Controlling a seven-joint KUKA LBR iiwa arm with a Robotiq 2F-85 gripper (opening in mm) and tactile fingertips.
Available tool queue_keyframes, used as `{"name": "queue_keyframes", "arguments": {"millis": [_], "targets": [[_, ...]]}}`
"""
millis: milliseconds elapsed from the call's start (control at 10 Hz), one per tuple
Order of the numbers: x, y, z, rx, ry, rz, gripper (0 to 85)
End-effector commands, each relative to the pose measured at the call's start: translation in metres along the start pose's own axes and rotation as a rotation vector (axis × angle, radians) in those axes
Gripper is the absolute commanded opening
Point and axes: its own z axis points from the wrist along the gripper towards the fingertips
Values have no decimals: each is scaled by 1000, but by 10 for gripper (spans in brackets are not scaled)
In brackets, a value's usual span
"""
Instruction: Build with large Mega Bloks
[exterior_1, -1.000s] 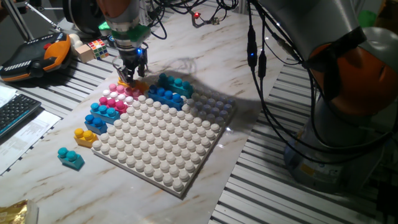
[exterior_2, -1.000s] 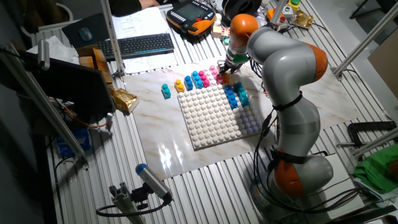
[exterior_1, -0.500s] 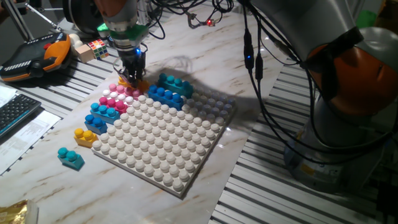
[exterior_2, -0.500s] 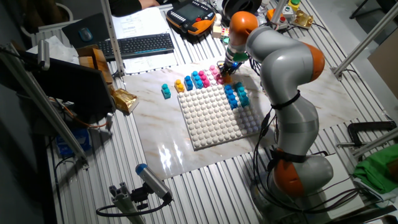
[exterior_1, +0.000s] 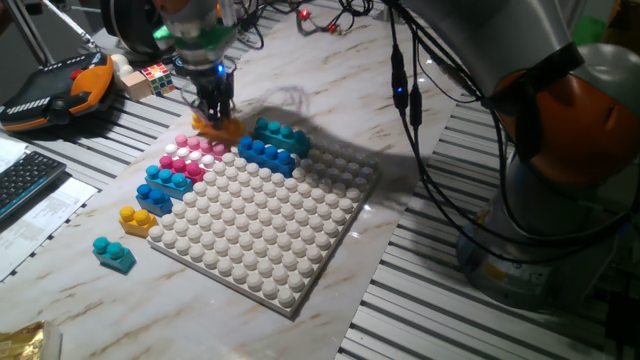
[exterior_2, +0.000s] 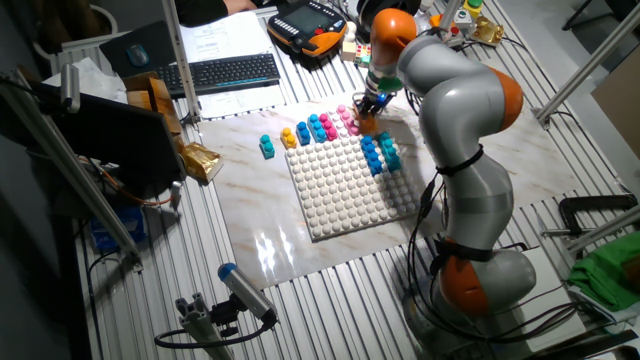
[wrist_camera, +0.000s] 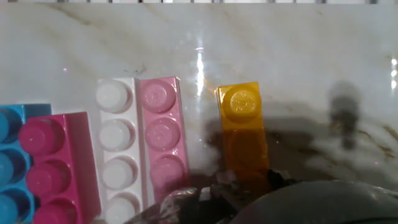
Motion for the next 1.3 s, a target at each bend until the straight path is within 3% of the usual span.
{"name": "queue_keyframes", "arguments": {"millis": [0, 200, 300, 700, 1000, 1200], "targets": [[7, -3, -16, -30, 9, 42, 113], [24, -1, -32, -60, 26, 124, 7], [32, 1, -37, -69, 41, 158, 10], [62, 12, -46, -62, 38, 227, 10], [67, 16, -45, -60, 35, 237, 10], [67, 16, -45, -28, 34, 226, 10]]}}
